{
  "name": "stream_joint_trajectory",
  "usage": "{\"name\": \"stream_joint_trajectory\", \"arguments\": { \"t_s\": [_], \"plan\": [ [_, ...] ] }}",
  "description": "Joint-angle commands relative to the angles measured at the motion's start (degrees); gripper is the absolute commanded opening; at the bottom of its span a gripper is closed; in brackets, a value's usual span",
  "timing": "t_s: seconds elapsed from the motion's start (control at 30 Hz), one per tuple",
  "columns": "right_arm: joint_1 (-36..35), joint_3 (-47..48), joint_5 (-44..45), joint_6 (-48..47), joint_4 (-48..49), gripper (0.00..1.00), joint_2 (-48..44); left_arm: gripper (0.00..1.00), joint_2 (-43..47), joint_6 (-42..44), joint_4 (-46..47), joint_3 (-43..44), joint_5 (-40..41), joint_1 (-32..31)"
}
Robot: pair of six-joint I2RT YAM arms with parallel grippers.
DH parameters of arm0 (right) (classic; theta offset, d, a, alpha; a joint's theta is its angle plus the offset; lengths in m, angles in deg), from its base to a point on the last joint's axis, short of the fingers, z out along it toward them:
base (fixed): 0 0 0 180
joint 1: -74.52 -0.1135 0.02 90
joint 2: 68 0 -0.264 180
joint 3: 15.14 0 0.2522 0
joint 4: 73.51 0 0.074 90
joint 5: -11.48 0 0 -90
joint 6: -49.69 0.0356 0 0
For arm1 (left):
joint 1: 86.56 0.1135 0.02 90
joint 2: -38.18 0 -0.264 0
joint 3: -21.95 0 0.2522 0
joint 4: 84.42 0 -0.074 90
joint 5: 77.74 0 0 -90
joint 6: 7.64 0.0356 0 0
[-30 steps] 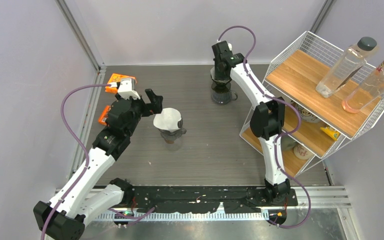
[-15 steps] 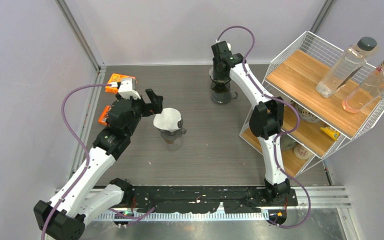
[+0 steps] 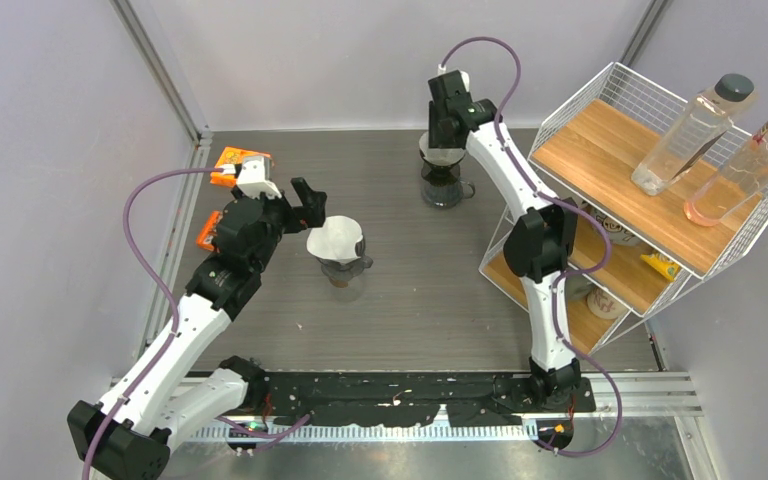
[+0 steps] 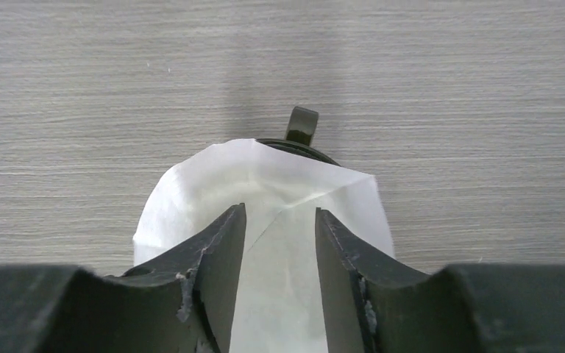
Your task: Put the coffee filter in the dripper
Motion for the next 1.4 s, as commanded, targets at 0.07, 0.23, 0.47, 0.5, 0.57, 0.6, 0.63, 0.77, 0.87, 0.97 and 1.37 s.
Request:
{"name": "stream_joint_trajectory", "arguments": {
  "t_s": [0.07, 0.23, 0.47, 0.5, 0.57, 0.6, 0.63, 0.77, 0.87, 0.97, 1.37],
  "plan": [
    [-0.3, 2.4, 1.5, -2.1, 2.6, 0.53, -9.5, 1.0, 0.2, -0.6, 2.0, 1.7, -0.9, 0.3],
    [-1.7, 1.3, -2.7, -4.1, 3.0, 0.65, -12.7, 1.0, 0.5, -0.7, 1.8, 1.8, -0.7, 0.3],
    [-9.5, -13.6, 3.2, -7.0, 7.3, 0.96, -23.9, 1.0, 1.8, 0.0, 0.5, 1.7, 2.5, 0.3],
    [-10.6, -17.6, 5.3, -7.0, 8.6, 0.96, -26.2, 1.0, 2.1, 0.1, 0.2, 1.4, 3.3, 0.4],
    [-14.2, -24.8, 5.9, -6.6, 12.0, 0.95, -30.0, 1.0, 2.9, 0.1, -0.3, 1.0, 4.3, 0.3],
    [-15.0, -27.4, 5.6, -5.8, 13.3, 0.96, -31.3, 1.0, 3.4, 0.2, -0.7, 0.8, 4.8, 0.3],
    [-16.4, -32.4, 5.1, -5.5, 16.2, 0.96, -34.2, 1.0, 3.8, 0.2, -1.3, 0.6, 5.3, 0.3],
    [-19.8, -48.3, 4.5, -3.5, 25.7, 0.96, -43.4, 1.0, 5.8, -0.3, -2.4, -1.2, 7.6, 0.4],
    [-20.7, -62.4, 3.3, -0.6, 35.2, 0.95, -51.7, 1.0, 6.9, -0.6, -2.7, -2.5, 7.9, 0.4],
    [-21.0, -72.7, 1.5, 1.7, 42.6, 0.95, -57.9, 1.0, 7.6, -0.7, -3.0, -3.5, 8.2, 0.4],
    [-21.3, -91.3, -3.0, 3.3, 58.3, 0.95, -68.1, 1.0, 9.7, -1.8, -3.3, -5.8, 9.9, 0.4]
  ]
}}
